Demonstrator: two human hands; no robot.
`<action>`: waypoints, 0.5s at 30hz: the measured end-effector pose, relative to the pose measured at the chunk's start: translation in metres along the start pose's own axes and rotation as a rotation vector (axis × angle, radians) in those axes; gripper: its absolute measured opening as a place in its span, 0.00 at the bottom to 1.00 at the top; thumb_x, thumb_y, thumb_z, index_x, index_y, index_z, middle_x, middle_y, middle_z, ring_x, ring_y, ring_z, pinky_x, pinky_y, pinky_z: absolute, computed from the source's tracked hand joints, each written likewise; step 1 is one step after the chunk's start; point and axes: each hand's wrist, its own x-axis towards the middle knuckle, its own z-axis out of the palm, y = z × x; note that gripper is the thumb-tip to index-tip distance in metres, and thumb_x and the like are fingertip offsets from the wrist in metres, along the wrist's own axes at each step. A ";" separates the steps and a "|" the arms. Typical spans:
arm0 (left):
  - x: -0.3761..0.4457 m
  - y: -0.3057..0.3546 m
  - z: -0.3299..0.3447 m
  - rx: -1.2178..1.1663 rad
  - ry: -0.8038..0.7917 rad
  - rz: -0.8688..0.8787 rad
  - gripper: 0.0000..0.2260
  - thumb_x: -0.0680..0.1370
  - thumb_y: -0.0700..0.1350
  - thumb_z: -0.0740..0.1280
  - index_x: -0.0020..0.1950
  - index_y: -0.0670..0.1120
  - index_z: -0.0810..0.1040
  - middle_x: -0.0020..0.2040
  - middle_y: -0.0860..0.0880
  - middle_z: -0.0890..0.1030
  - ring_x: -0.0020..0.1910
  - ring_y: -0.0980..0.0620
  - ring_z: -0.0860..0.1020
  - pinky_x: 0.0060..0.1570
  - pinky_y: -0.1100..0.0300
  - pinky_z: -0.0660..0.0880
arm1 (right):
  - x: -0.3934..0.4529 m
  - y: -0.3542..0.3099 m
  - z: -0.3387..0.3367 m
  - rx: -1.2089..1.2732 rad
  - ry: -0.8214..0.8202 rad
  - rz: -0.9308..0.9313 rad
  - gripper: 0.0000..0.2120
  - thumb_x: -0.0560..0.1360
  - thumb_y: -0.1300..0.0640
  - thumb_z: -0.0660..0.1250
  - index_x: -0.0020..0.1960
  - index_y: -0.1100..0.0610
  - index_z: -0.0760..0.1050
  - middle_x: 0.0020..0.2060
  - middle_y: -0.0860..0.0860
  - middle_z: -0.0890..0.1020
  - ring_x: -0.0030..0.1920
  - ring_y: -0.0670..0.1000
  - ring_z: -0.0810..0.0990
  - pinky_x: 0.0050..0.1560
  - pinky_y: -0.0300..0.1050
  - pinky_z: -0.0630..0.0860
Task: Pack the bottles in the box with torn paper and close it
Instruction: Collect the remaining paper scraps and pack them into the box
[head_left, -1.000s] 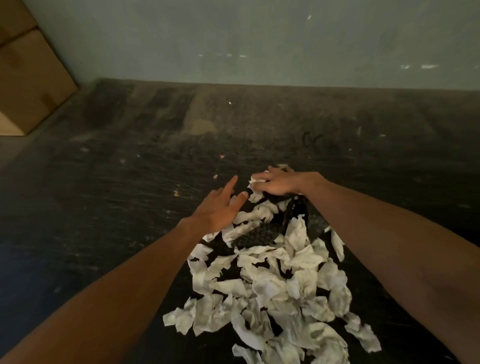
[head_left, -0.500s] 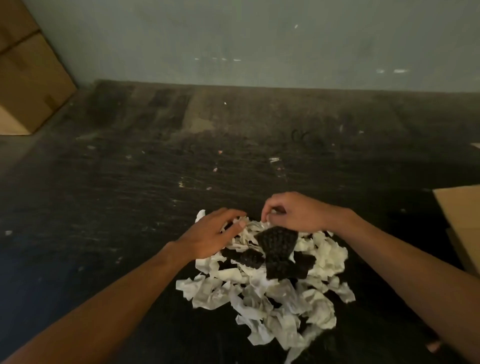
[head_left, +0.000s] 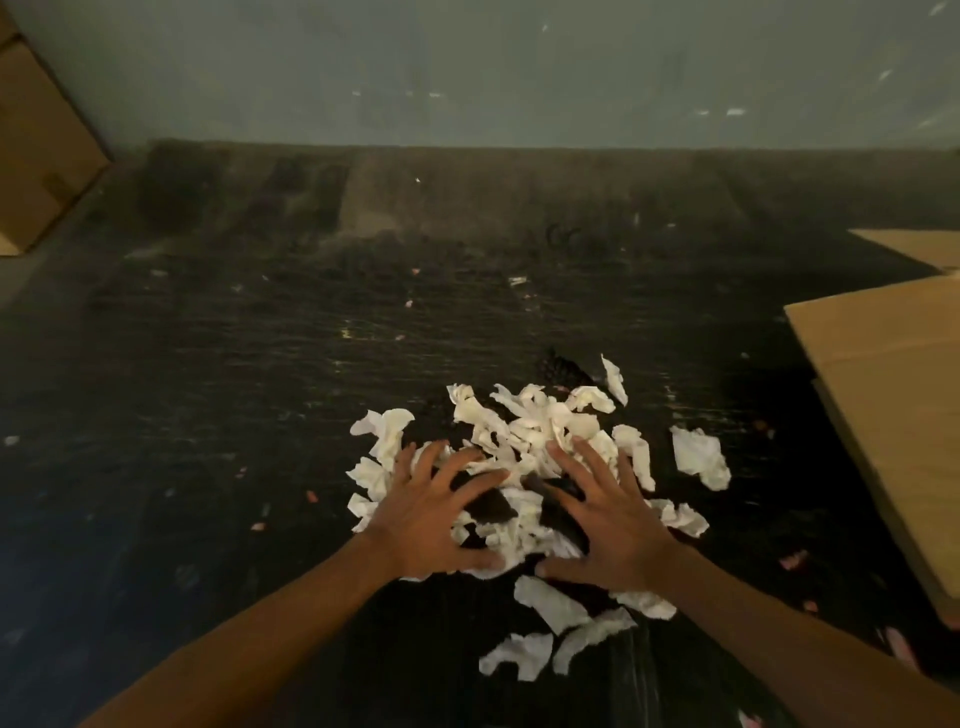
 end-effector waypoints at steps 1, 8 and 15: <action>0.000 0.002 0.000 0.016 0.019 -0.013 0.41 0.68 0.80 0.52 0.77 0.66 0.49 0.80 0.50 0.52 0.77 0.39 0.50 0.73 0.34 0.43 | 0.000 -0.001 0.002 -0.011 0.021 0.019 0.45 0.67 0.19 0.49 0.78 0.39 0.49 0.80 0.53 0.43 0.78 0.60 0.39 0.72 0.71 0.41; 0.007 0.030 0.006 0.000 0.090 -0.278 0.32 0.78 0.70 0.47 0.61 0.50 0.78 0.64 0.47 0.78 0.67 0.46 0.71 0.70 0.45 0.59 | 0.006 0.002 0.021 -0.106 0.263 0.142 0.28 0.75 0.33 0.57 0.46 0.54 0.84 0.53 0.59 0.81 0.58 0.59 0.75 0.54 0.59 0.75; 0.022 0.027 -0.002 -0.187 0.175 -0.460 0.29 0.77 0.67 0.49 0.31 0.49 0.73 0.29 0.50 0.76 0.31 0.53 0.76 0.41 0.59 0.76 | 0.028 0.010 0.007 0.041 0.332 0.173 0.17 0.73 0.45 0.70 0.49 0.58 0.81 0.46 0.57 0.83 0.46 0.56 0.83 0.40 0.50 0.81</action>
